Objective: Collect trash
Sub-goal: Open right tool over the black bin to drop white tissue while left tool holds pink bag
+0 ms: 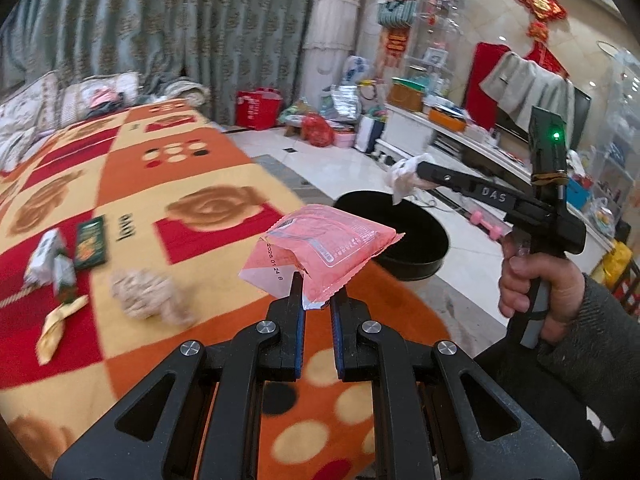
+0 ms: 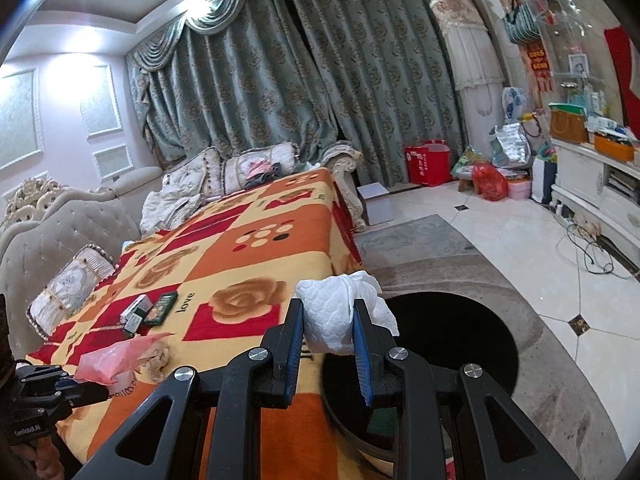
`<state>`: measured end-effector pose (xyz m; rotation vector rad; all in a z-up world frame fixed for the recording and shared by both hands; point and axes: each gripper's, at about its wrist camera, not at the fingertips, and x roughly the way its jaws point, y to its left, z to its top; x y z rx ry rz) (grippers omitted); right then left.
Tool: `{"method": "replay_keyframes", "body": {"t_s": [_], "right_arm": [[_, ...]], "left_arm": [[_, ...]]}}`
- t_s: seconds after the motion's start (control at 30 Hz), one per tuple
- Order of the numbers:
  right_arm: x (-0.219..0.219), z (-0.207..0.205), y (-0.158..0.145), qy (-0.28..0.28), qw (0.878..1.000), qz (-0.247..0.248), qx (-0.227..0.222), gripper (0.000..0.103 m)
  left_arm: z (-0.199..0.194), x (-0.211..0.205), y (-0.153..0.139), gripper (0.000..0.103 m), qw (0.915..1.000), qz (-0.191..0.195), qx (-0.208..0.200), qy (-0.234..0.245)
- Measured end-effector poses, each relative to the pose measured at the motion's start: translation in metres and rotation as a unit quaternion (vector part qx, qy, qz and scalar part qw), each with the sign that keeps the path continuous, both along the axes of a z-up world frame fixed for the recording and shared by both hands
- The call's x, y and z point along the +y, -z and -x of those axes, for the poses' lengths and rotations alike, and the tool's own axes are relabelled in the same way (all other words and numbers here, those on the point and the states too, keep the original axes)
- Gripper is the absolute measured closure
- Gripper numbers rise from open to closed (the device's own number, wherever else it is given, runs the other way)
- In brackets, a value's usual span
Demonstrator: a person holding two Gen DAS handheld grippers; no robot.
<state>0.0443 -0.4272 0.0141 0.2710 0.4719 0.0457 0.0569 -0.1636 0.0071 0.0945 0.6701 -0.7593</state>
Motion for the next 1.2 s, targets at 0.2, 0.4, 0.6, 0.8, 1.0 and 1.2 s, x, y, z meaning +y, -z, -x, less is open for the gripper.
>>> {"method": "replay_keyframes", "body": {"t_s": [0.2, 0.4, 0.6, 0.8, 1.0, 1.2], "right_arm": [[-0.028, -0.003, 0.01, 0.034, 0.999, -0.013, 0.016, 0.081], [-0.058, -0.012, 0.025, 0.065, 0.996, -0.037, 0.041, 0.081], [-0.088, -0.017, 0.048, 0.082, 0.99, -0.088, 0.079, 0.081], [-0.099, -0.02, 0.057, 0.092, 0.985, -0.113, 0.096, 0.07], [-0.093, -0.018, 0.051, 0.099, 0.986, -0.104, 0.089, 0.065], [-0.079, -0.02, 0.038, 0.096, 0.989, -0.086, 0.071, 0.065]], "left_arm": [[-0.024, -0.054, -0.001, 0.094, 0.999, -0.008, -0.001, 0.044], [-0.05, -0.115, 0.01, 0.094, 0.9968, -0.021, 0.014, 0.076], [-0.069, -0.159, 0.035, 0.094, 0.9943, -0.045, 0.028, 0.093], [-0.079, -0.165, 0.049, 0.069, 0.9947, -0.059, 0.047, 0.07], [-0.081, -0.149, 0.042, 0.037, 0.9971, -0.04, 0.046, 0.046], [-0.068, -0.108, 0.025, 0.037, 0.9989, -0.027, 0.034, 0.019]]}}
